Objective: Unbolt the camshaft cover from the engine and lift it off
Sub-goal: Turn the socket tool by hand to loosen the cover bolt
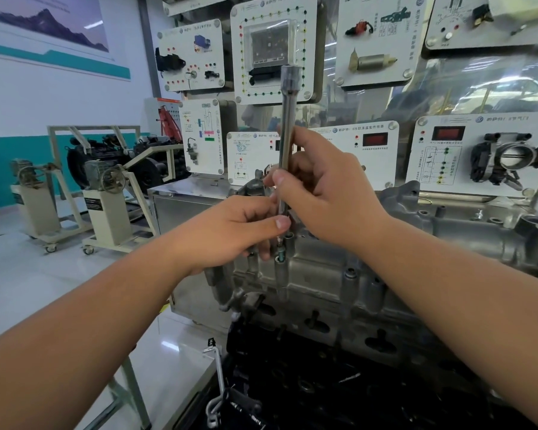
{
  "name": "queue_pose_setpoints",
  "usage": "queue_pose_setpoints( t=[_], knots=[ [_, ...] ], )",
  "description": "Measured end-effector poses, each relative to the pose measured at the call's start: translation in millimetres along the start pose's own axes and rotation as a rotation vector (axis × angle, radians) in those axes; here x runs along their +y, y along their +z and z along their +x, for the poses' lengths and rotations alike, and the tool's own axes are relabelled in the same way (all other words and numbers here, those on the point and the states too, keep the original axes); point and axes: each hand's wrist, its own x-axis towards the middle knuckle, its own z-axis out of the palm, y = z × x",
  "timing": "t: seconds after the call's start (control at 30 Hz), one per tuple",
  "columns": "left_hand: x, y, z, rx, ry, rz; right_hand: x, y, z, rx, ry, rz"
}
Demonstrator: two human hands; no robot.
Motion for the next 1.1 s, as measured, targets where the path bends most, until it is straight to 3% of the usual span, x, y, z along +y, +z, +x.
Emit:
queue_pose_setpoints(
  t=[0.2,0.43,0.9,1.1],
  knots=[
    [2.1,5.8,2.1,0.067,0.046,-0.066,2.1,-0.2,0.7,0.037,-0.005,-0.027],
    [0.4,0.0,-0.6,0.026,-0.011,0.009,0.4,1.6,0.3,-0.025,-0.016,-0.073],
    [6.6,5.7,1.4,0.042,-0.005,-0.121,0.7,0.8,1.6,-0.036,0.015,0.057],
    [2.5,-0.4,0.8,0.007,-0.062,-0.013,0.8,3.0,0.0,-0.033,-0.014,0.077]
  ],
)
